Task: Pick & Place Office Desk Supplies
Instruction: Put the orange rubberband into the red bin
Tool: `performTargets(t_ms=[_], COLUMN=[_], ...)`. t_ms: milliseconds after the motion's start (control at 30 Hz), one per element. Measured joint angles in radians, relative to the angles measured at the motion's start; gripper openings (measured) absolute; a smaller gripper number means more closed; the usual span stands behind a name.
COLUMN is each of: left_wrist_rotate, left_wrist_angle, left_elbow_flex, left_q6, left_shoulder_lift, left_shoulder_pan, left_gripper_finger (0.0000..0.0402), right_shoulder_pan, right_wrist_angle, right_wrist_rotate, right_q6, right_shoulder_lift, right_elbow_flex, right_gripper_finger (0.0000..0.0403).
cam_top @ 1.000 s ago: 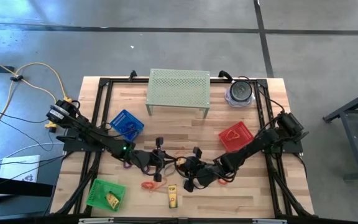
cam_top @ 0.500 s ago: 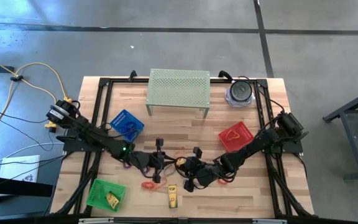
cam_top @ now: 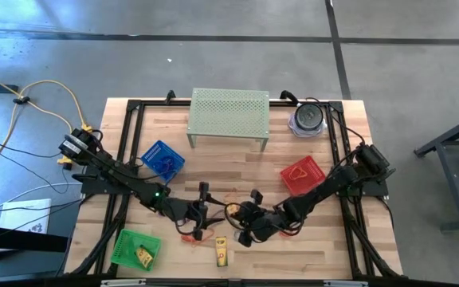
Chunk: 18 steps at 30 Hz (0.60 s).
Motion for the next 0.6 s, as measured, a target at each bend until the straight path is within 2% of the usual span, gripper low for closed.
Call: performTargets(t_ms=[233, 367, 467, 600], left_wrist_rotate=[0.001, 0.003, 0.013, 0.015], left_wrist_angle=[0.000, -0.001, -0.001, -0.002], left_elbow_flex=[0.000, 0.000, 0.000, 0.000], left_q6=[-0.065, -0.116, -0.152, -0.183], left_shoulder_lift=[0.000, 0.000, 0.000, 0.000], left_shoulder_pan=[-0.001, 0.000, -0.001, 0.000], left_gripper_finger=[0.0230, 0.0230, 0.0230, 0.0230], right_shoulder_pan=[0.047, 0.103, 0.150, 0.199], right_wrist_angle=[-0.276, -0.463, -0.645, -0.931], right_wrist_rotate=[0.095, 0.204, 0.293, 0.370], right_q6=[0.118, 0.255, 0.397, 0.668], right_shoulder_lift=[-0.092, -0.163, -0.211, -0.250], right_elbow_flex=[0.000, 0.001, 0.000, 0.000], right_gripper_finger=[0.0002, 0.0002, 0.0002, 0.0002])
